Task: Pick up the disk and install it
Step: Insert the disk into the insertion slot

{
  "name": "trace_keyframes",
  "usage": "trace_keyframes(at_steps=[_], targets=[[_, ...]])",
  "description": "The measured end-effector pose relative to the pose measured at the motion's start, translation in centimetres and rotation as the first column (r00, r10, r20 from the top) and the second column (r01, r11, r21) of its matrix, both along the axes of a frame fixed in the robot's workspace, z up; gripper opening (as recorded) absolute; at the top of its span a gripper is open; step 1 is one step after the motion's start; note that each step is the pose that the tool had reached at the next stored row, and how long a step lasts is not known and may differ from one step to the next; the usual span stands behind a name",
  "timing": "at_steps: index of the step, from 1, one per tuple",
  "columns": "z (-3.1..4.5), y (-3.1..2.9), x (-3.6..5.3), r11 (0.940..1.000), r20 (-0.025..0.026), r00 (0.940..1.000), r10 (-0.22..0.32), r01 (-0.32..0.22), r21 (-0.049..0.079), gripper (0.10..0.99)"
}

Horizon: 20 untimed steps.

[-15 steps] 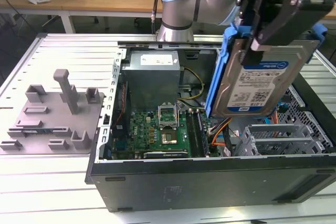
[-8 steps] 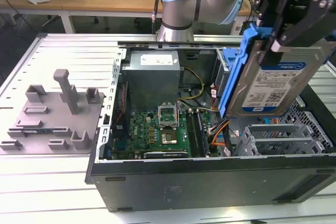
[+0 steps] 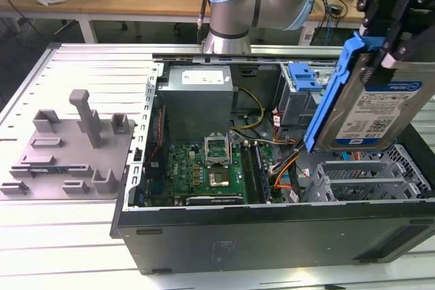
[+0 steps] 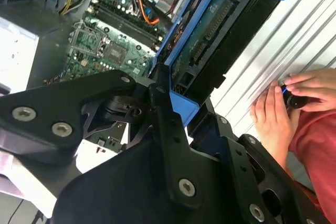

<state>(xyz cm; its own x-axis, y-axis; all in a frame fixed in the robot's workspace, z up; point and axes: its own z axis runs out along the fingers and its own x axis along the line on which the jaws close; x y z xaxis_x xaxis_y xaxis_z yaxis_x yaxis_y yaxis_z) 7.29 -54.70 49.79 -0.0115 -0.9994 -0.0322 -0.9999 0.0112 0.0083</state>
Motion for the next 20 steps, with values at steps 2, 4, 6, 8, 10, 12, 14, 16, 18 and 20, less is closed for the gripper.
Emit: trace_keyframes(at_steps=[2,4,6,8,10,12,14,16,18,20], targets=[[-0.04,0.0,0.92,1.0,0.0,1.0,0.0,0.0,0.0,0.369],[-0.07,0.0,1.49,1.0,0.0,1.0,0.0,0.0,0.0,0.369],[-0.12,0.0,2.09,1.0,0.0,1.0,0.0,0.0,0.0,0.369],[-0.17,0.0,2.43,1.0,0.0,1.0,0.0,0.0,0.0,0.369],[-0.23,0.0,2.71,1.0,0.0,1.0,-0.001,0.001,0.0,0.369],[-0.33,0.0,3.05,1.0,0.0,1.0,-0.002,0.002,0.0,0.369],[-0.4,0.0,3.26,1.0,0.0,1.0,-0.002,0.002,0.0,0.369],[-0.46,0.0,3.4,1.0,0.0,1.0,-0.003,0.003,0.0,0.369],[-0.53,0.0,3.4,1.0,0.0,1.0,-0.004,0.004,0.0,0.369],[-0.58,0.0,3.42,1.0,0.0,1.0,-0.004,0.004,0.0,0.369]])
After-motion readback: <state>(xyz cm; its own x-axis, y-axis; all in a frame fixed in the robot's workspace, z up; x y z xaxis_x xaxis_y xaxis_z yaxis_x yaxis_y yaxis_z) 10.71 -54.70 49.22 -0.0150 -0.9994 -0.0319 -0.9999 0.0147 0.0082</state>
